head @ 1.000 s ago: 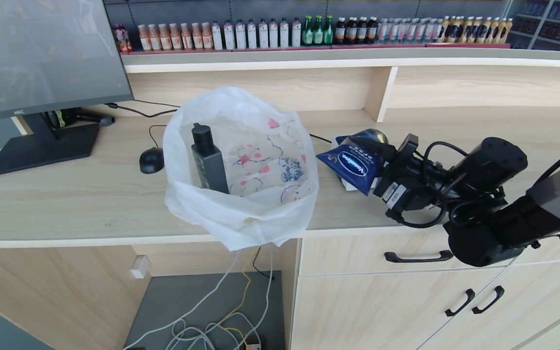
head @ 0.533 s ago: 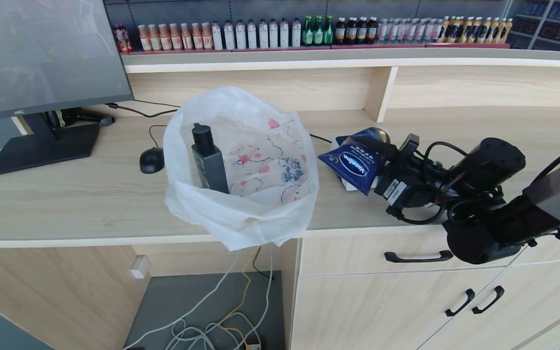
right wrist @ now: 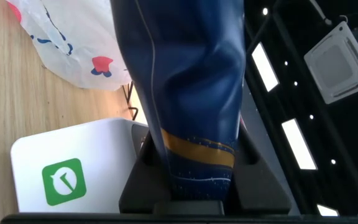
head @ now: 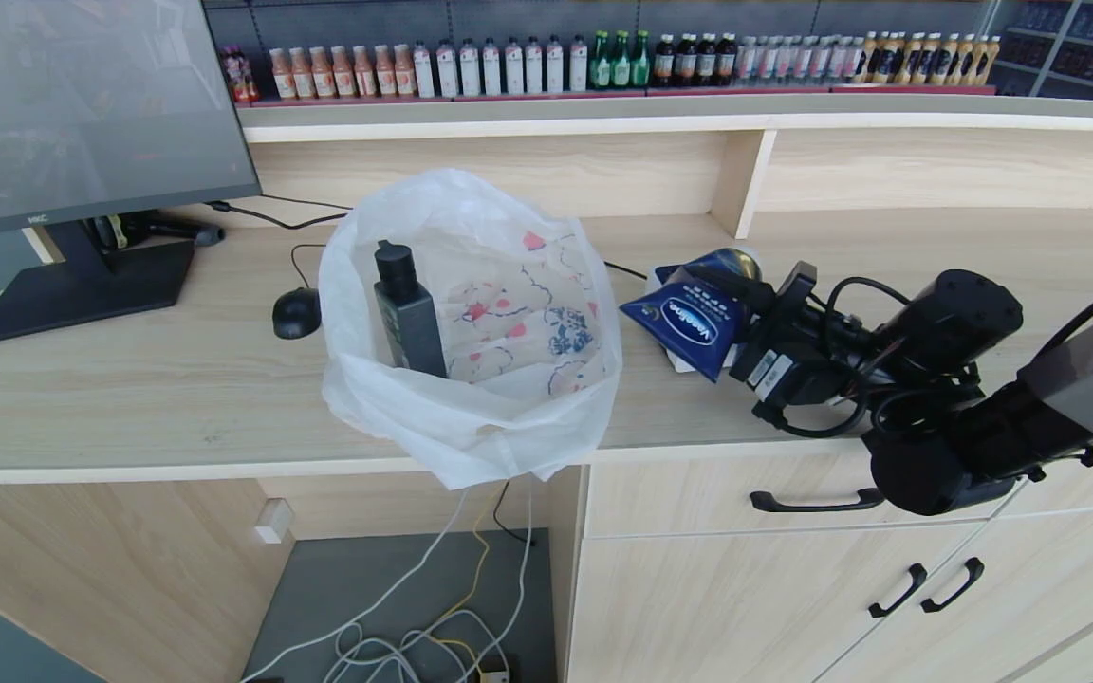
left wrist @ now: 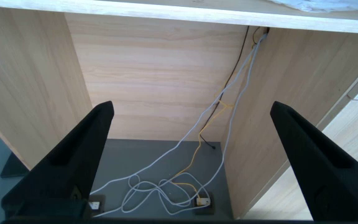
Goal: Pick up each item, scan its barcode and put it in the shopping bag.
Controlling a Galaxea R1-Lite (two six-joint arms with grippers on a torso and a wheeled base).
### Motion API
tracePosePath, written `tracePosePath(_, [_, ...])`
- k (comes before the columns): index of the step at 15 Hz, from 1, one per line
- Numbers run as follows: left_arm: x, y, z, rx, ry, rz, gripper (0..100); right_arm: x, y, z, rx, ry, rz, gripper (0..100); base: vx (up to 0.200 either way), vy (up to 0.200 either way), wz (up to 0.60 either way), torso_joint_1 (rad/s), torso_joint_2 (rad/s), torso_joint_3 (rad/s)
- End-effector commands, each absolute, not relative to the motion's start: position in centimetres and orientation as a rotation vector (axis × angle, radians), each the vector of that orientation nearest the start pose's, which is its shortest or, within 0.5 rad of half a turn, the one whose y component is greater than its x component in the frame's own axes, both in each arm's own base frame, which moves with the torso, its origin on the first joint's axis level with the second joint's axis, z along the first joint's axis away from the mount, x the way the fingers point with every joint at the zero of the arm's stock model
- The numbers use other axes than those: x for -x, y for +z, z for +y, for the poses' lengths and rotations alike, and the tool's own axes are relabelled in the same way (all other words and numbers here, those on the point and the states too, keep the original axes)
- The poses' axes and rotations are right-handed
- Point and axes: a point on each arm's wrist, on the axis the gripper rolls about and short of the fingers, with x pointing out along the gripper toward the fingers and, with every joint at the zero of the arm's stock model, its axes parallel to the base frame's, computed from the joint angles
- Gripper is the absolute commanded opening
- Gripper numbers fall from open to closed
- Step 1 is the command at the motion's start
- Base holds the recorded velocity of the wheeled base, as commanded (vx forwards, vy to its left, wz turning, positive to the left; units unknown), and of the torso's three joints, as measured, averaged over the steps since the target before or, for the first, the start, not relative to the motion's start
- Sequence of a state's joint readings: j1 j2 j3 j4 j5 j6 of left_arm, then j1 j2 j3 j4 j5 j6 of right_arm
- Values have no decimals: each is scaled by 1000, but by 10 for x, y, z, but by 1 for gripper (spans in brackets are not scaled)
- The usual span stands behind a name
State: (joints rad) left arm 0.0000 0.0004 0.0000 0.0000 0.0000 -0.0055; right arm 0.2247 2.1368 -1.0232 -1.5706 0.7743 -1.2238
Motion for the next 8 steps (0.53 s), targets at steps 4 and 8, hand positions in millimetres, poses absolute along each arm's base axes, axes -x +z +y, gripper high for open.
tracePosePath(4, [23, 75, 0, 6, -2, 0, 100, -379, 172, 103, 1223, 581, -1008, 0, 0, 0, 0, 0, 0, 0])
tracePosePath(8, [23, 75, 0, 6, 0, 0, 100, -378, 174, 103, 1221, 577, -1014, 0, 0, 0, 0, 0, 0, 0])
